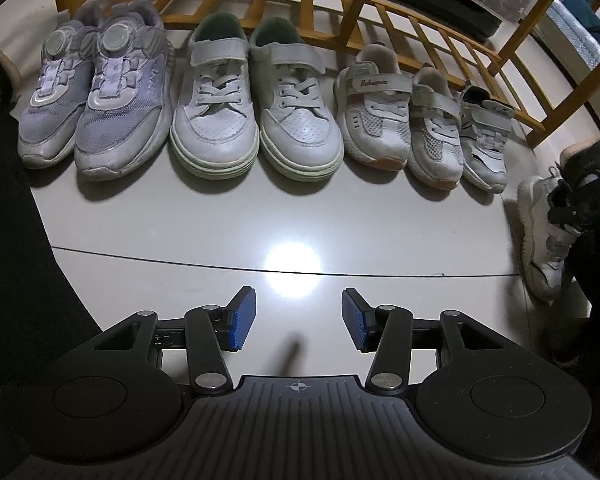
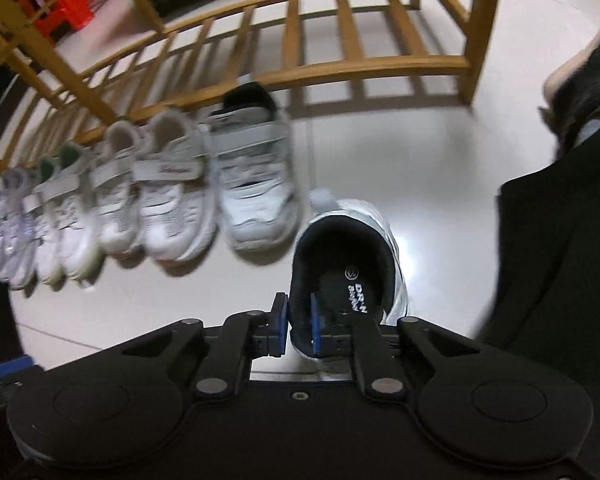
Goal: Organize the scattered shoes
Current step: 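Lift and carry the sneaker toward the left gripper with the right gripper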
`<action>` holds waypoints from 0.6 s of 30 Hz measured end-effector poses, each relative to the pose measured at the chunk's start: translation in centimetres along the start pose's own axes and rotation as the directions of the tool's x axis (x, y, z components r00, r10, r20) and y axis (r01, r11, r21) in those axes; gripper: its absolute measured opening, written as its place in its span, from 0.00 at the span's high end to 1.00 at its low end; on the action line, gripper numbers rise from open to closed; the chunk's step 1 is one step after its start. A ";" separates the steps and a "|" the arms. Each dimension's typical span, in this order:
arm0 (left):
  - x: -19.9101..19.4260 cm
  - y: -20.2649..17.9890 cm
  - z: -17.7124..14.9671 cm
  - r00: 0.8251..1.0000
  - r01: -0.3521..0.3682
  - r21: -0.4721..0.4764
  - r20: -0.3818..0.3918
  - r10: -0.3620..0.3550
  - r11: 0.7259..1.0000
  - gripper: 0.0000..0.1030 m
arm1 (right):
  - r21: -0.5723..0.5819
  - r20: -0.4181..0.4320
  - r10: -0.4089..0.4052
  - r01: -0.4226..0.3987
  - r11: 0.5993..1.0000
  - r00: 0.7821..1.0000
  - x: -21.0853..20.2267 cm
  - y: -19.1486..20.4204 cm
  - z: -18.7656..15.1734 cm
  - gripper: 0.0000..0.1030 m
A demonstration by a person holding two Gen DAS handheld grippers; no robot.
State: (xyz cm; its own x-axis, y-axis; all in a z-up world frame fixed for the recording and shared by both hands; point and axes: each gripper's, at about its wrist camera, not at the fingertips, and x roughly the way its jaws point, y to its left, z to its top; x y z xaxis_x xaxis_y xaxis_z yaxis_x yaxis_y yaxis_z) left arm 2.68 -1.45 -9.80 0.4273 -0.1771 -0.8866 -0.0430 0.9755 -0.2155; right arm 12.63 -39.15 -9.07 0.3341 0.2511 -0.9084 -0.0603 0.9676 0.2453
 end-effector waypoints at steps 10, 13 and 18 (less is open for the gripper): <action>-0.4 0.2 0.0 1.000 -0.004 -0.007 0.005 0.004 1.000 0.52 | -0.042 -0.099 0.194 -0.199 0.979 0.976 0.1 4.7 -2.2 0.96; -0.5 0.2 -0.1 1.000 0.000 -0.004 0.008 0.000 1.000 0.52 | -0.125 -0.074 0.165 -0.173 0.977 0.984 -0.6 6.4 -2.5 0.92; -0.4 0.5 -0.1 1.000 -0.006 -0.016 0.000 0.006 1.000 0.51 | -0.156 0.010 0.132 -0.129 0.979 0.991 -2.7 6.1 -2.3 0.47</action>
State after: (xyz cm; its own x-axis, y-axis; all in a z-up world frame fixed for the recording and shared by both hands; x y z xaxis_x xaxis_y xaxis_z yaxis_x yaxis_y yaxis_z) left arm 2.39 -0.86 -9.58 0.4274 -0.1712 -0.8877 -0.0600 0.9744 -0.2167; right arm 9.19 -33.85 -5.91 0.3329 0.3768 -0.8644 -0.2492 0.9193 0.3047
